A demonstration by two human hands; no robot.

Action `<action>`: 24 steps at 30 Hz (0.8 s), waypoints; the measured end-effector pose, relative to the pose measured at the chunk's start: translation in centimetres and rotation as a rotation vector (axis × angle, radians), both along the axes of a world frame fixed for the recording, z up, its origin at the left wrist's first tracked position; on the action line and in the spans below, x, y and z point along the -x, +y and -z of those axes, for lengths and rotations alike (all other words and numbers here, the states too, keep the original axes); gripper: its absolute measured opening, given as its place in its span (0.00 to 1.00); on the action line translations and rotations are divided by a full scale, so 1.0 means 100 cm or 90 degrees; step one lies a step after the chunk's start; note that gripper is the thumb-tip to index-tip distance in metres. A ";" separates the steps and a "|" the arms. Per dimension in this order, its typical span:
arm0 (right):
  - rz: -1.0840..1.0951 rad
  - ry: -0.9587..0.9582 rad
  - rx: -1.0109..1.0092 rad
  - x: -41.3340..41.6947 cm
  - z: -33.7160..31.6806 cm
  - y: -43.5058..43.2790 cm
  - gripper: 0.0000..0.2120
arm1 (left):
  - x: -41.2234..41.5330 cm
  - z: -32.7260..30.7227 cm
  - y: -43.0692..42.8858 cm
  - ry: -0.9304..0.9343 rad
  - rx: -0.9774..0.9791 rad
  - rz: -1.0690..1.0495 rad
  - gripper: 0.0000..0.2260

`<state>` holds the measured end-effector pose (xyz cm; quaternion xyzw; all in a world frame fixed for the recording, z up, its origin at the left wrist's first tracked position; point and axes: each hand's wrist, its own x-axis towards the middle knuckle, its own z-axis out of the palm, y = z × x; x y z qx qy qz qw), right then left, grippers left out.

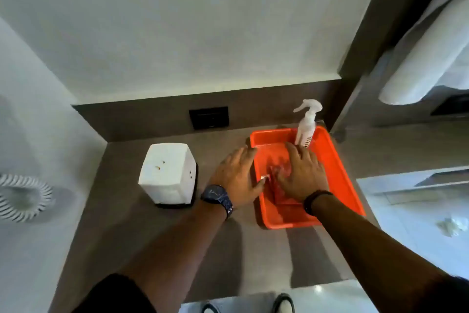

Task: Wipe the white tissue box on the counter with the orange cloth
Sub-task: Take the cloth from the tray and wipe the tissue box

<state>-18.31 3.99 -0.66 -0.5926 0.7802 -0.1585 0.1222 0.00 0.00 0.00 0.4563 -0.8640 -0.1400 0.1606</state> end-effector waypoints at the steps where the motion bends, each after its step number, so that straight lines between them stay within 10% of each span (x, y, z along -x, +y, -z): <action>1: 0.004 0.004 -0.040 0.003 0.012 0.002 0.31 | 0.005 0.015 0.001 -0.006 -0.031 0.009 0.34; 11: -0.061 0.106 -0.195 0.016 0.085 -0.009 0.41 | 0.031 0.095 0.015 0.012 -0.136 -0.065 0.35; 18: 0.008 0.101 -0.139 0.008 0.096 -0.023 0.27 | 0.028 0.088 0.010 -0.031 -0.147 -0.032 0.37; 24: 0.192 -0.263 0.035 -0.015 0.059 -0.047 0.27 | -0.023 0.012 -0.049 -0.038 -0.017 -0.018 0.43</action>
